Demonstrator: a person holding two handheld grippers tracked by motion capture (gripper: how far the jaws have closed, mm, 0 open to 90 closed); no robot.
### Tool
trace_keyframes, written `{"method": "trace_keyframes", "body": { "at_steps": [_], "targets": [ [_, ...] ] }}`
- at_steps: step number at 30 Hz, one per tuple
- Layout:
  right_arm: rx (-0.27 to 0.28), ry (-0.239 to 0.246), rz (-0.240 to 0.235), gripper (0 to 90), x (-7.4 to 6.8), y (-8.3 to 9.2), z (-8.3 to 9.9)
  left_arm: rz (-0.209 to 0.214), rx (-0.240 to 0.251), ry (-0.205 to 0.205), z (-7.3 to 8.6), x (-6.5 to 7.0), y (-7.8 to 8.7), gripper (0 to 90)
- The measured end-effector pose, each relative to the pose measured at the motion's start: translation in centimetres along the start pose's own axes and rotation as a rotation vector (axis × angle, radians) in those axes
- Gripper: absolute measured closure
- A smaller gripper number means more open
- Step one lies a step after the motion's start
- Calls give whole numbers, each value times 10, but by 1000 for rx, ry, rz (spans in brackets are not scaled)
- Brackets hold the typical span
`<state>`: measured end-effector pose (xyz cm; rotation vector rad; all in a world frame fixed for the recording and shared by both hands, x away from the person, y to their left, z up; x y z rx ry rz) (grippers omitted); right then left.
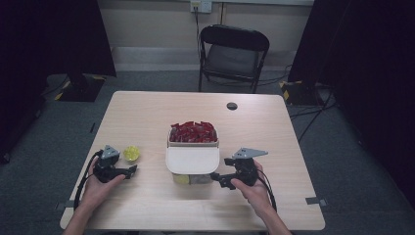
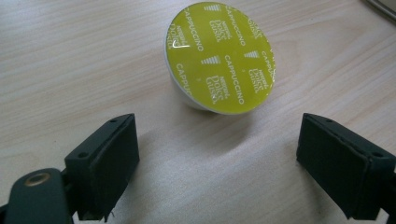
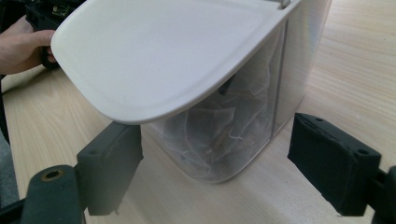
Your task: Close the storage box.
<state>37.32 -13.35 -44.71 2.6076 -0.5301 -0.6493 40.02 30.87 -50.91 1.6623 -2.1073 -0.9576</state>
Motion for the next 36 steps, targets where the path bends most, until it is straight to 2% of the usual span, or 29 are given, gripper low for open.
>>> {"method": "trace_keyframes", "body": {
  "at_steps": [9,11,16,25,31,36],
  "targets": [
    [-14,-6,8,169,6,2,4,0,1,0,0,0,0,125],
    [-16,-24,23,172,11,4,7,1,2,4,0,0,0,125],
    [2,-25,58,187,16,12,6,0,2,4,0,0,0,125],
    [90,-29,159,151,25,31,-4,1,2,5,0,0,0,125],
    [122,-78,241,147,43,51,-3,0,2,4,0,0,0,125],
    [149,-106,290,145,56,67,0,0,2,4,0,0,0,125]
  ]
}}
Point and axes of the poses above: each handheld gripper's, and its own axes: y roughly backward along the jaws, z roughly out of its underside, x roughly to its right, the point moved 1 cm from there along -y, roughly forward along the jaws, and after that the axes turned 15 degrees about -z, right-handed, at the moved point
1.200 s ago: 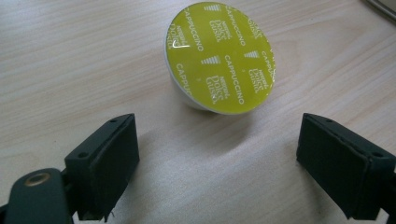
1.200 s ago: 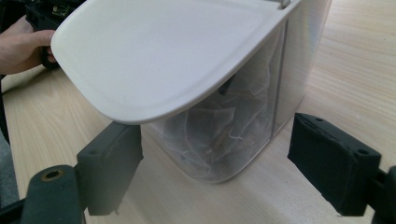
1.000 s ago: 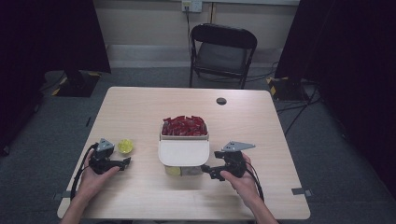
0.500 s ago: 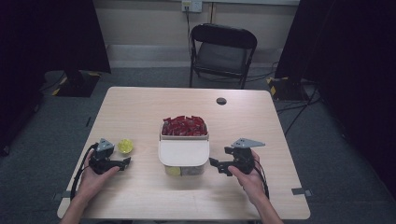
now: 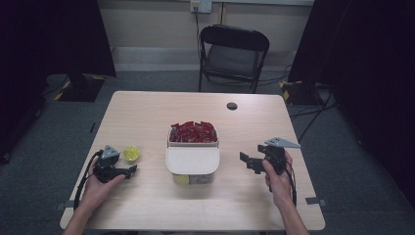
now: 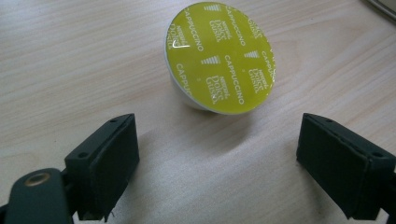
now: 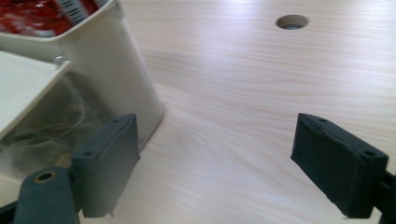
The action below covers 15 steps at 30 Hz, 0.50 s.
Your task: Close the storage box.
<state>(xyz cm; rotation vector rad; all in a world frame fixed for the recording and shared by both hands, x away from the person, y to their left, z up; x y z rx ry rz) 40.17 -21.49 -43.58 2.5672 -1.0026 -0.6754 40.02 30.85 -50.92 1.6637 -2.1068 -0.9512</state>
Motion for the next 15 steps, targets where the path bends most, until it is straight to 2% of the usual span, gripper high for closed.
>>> {"method": "trace_keyframes", "body": {
  "at_steps": [4,6,9,15],
  "targets": [
    [-8,-15,42,145,13,3,2,0,0,0,0,0,0,125],
    [-24,-12,88,145,20,2,3,0,0,0,0,0,0,125],
    [-41,-23,128,145,31,2,6,0,0,0,0,0,0,125],
    [-110,-33,219,145,50,-2,17,0,0,0,0,0,0,125]
  ]
}}
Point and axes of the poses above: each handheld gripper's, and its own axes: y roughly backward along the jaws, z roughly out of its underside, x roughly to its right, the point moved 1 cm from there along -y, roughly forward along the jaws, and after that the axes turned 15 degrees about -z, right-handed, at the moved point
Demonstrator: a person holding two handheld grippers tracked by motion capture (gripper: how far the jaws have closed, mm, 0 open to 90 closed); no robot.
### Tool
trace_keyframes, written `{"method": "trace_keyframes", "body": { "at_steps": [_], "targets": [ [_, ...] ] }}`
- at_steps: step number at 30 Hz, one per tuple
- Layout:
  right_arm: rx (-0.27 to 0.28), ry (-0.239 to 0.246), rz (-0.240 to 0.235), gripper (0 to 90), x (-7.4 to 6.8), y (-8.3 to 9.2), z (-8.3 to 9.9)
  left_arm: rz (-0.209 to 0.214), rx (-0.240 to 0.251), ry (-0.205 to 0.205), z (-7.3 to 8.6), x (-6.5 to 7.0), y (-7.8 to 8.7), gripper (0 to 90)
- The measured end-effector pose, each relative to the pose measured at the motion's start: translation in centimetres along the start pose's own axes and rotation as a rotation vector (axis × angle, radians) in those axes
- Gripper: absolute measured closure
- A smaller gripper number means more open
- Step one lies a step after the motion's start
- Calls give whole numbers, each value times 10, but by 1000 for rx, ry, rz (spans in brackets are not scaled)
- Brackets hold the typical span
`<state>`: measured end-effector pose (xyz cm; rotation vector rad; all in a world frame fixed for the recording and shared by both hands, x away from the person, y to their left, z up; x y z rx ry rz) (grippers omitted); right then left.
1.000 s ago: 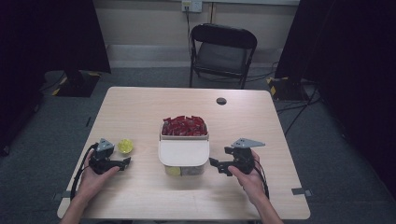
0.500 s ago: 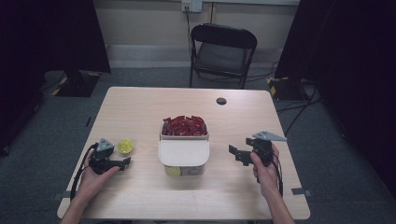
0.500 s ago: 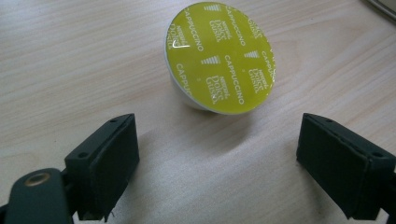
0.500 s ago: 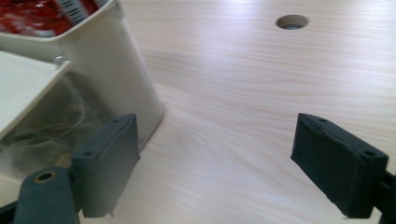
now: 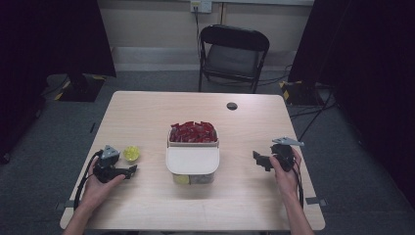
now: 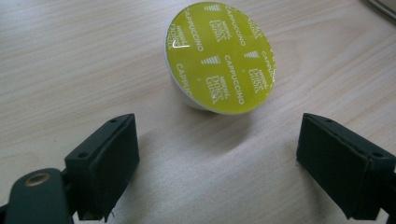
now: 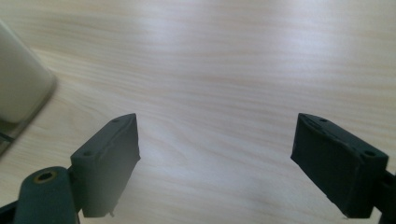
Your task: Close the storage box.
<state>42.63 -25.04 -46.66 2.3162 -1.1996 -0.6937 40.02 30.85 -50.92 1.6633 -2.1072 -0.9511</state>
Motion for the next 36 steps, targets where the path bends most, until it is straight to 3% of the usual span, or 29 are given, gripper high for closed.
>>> {"method": "trace_keyframes", "body": {
  "at_steps": [3,5,8,11,14,19,25,36],
  "targets": [
    [-53,-16,33,147,9,-7,7,0,0,0,0,0,0,125],
    [-72,-21,19,145,11,-10,11,0,-1,0,0,0,0,125],
    [-110,-6,36,147,10,-15,16,0,0,0,0,0,0,125],
    [-132,-14,10,147,11,-19,19,0,-1,1,0,0,0,125],
    [-137,-19,7,142,10,-23,21,0,0,0,0,0,0,125],
    [-140,31,58,129,5,-27,25,-1,0,0,0,0,0,125],
    [-95,21,77,70,4,-29,29,0,-1,-1,0,0,0,126],
    [-94,23,74,65,5,-29,30,-1,0,-2,0,0,1,127]
  ]
}}
Point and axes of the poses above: each handheld gripper's, and its own axes: y roughly backward along the jaws, z roughly out of its underside, x roughly to its right, the point moved 1 cm from there along -y, roughly forward along the jaws, and after that the axes turned 15 degrees about -z, right-handed, at the moved point
